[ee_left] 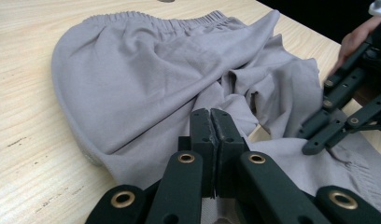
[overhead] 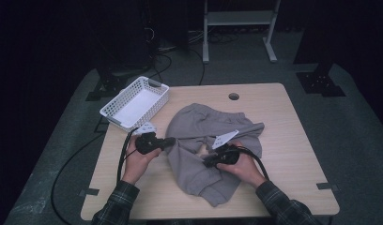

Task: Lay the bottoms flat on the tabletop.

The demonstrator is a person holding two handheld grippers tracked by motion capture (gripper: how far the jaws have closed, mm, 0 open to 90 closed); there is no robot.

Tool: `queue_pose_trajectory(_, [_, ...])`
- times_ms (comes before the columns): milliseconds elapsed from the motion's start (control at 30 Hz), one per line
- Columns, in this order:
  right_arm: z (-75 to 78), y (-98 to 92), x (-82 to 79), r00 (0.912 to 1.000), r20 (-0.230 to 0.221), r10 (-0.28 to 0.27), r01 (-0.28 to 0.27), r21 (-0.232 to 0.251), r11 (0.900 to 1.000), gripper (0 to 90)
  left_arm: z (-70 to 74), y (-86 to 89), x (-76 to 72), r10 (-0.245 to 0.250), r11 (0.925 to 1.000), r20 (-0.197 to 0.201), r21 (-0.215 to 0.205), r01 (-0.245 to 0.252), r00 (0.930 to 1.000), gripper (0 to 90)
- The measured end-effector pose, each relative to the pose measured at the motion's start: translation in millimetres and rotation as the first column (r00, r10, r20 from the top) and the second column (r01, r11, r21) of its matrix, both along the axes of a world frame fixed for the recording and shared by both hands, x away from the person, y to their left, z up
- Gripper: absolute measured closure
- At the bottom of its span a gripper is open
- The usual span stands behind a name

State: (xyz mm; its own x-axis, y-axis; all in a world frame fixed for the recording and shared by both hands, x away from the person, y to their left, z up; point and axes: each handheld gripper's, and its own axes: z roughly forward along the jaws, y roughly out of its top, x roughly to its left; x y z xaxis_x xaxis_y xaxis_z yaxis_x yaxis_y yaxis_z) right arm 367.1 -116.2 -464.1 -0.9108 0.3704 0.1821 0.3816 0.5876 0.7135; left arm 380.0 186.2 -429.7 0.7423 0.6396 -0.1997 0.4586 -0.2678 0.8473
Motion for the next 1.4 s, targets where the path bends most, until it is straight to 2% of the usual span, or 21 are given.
queue_pose_trajectory(67, [3.8,2.8,-3.9,0.9998,-0.008,0.018,-0.018,0.027,0.999,87.8,0.6,0.9,0.3,0.009,1.0,0.01,0.002,-0.009,0.9999,89.1])
queue_pose_trajectory(200, [14.1,18.7,-19.7,0.9942,-0.024,0.105,-0.102,0.098,0.99,88.0,1.9,2.5,1.1,0.022,0.9997,0.017,-0.004,-0.022,0.9996,89.2])
queue_pose_trajectory(267, [15.5,30.5,-28.9,0.9889,-0.029,0.146,-0.142,0.108,0.984,88.0,1.8,2.1,1.2,0.027,0.9996,0.02,-0.004,-0.027,0.9994,89.3])
queue_pose_trajectory(367, [13.9,51.5,-42.3,0.9744,-0.048,0.219,-0.212,0.13,0.969,87.4,1.2,1.7,2.0,0.029,0.9995,0.031,0.007,-0.029,0.9991,89.3])
queue_pose_trajectory(467, [12.3,68.8,-53.3,0.9608,-0.041,0.274,-0.266,0.136,0.954,78.1,-0.6,2.1,2.8,0.032,0.9992,0.034,0.023,-0.033,0.9989,88.9])
queue_pose_trajectory(533, [14.2,69.1,-54.2,0.9614,-0.022,0.274,-0.269,0.138,0.953,73.4,-1.4,3.9,3.1,0.043,0.9986,0.04,0.029,-0.044,0.9983,86.9])
queue_pose_trajectory(567, [16.1,65.6,-52.4,0.9654,-0.015,0.26,-0.255,0.15,0.955,72.8,-0.8,5.5,2.8,0.05,0.9981,0.042,0.034,-0.051,0.9979,84.9])
queue_pose_trajectory(700, [24.9,41.0,-34.3,0.9896,0.041,0.138,-0.143,0.146,0.979,71.8,1.7,10.8,1.2,0.069,0.9971,0.048,0.03,-0.07,0.9965,76.9])
queue_pose_trajectory(733, [26.0,34.6,-28.9,0.9935,0.056,0.099,-0.106,0.134,0.985,71.3,2.6,11.2,0.2,0.066,0.9971,0.053,0.033,-0.068,0.9964,73.7])
queue_pose_trajectory(800, [26.4,22.4,-17.7,0.9961,0.084,0.028,-0.038,0.115,0.993,68.9,4.7,9.0,-3.6,0.057,0.9975,0.054,0.04,-0.059,0.997,67.3])
queue_pose_trajectory(900, [23.3,11.5,-2.6,0.9915,0.112,-0.067,0.059,0.072,0.996,64.2,6.0,1.9,-10.6,0.031,0.9976,0.058,0.06,-0.035,0.9978,58.5])
queue_pose_trajectory(1033, [14.6,12.2,14.5,0.9839,0.127,-0.126,0.123,0.029,0.992,53.9,1.3,-7.0,-15.3,0.022,0.9947,0.05,0.099,-0.027,0.9985,51.5])
queue_pose_trajectory(1133, [8.4,20.0,21.6,0.9798,0.137,-0.146,0.145,0.011,0.989,50.8,-5.3,-11.5,-14.8,0.018,0.9924,0.033,0.121,-0.022,0.9993,50.2])
queue_pose_trajectory(1200, [4.8,27.4,24.2,0.9814,0.134,-0.138,0.139,0.002,0.99,49.6,-9.1,-13.9,-14.2,0.017,0.9908,0.024,0.134,-0.02,0.9996,50.2])
queue_pose_trajectory(1267, [0.6,35.3,26.2,0.9805,0.14,-0.138,0.144,-0.029,0.989,46.5,-12.6,-14.6,-13.0,0.022,0.9872,0.017,0.158,-0.024,0.9996,50.8])
queue_pose_trajectory(1333, [-4.3,41.6,28.3,0.9777,0.154,-0.143,0.153,-0.059,0.986,50.5,-16.4,-12.9,-11.3,0.032,0.9816,0.011,0.188,-0.034,0.9994,54.9])
queue_pose_trajectory(1400, [-8.1,45.3,30.0,0.9708,0.176,-0.163,0.183,-0.1,0.978,63.0,-20.3,-10.4,-9.1,0.042,0.9744,0.0,0.221,-0.041,0.9991,61.8])
